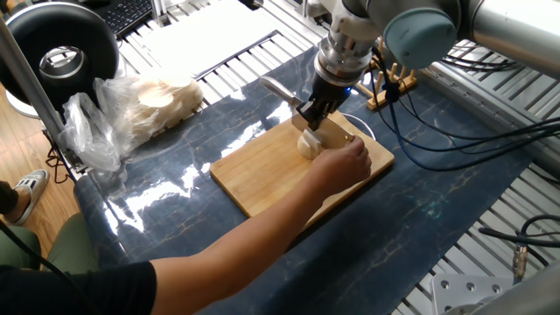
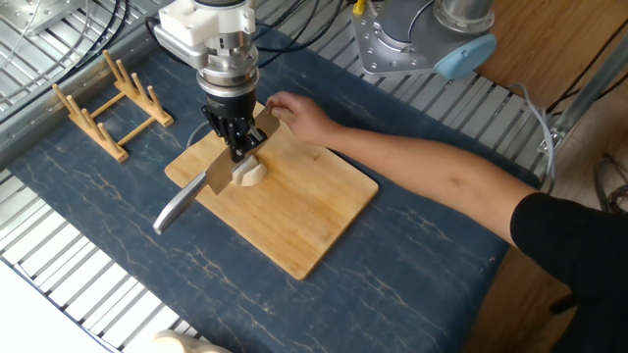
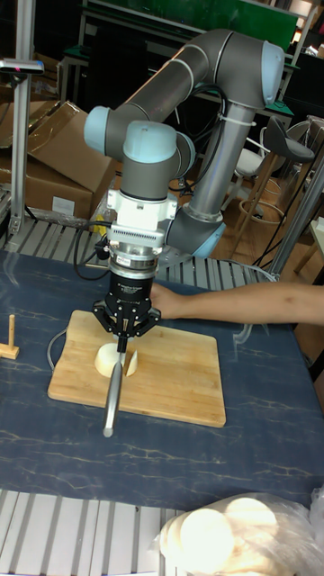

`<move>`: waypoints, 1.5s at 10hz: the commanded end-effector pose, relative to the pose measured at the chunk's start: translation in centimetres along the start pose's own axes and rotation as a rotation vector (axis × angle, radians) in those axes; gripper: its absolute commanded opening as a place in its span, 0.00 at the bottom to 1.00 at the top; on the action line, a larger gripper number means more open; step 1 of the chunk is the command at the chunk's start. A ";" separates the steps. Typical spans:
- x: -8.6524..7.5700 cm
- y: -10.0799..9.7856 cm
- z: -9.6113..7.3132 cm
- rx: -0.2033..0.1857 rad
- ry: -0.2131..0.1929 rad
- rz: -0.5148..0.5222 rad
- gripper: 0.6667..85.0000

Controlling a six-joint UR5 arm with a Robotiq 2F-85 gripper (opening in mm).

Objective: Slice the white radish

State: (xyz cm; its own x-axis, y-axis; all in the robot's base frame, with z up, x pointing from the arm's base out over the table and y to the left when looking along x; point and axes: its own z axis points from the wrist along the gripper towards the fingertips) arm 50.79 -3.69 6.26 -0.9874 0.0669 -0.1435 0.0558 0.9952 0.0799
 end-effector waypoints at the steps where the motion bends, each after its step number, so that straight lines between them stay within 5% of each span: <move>1: 0.0 0.0 0.0 0.007 0.008 0.022 0.00; 7: -0.9 -0.2 0.8 0.030 -0.041 0.024 0.00; 15: -1.7 0.1 1.3 0.016 -0.088 0.027 0.00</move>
State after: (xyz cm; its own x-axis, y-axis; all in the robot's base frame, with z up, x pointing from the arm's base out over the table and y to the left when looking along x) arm 52.27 -3.82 5.18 -0.9732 0.0875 -0.2127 0.0777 0.9955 0.0542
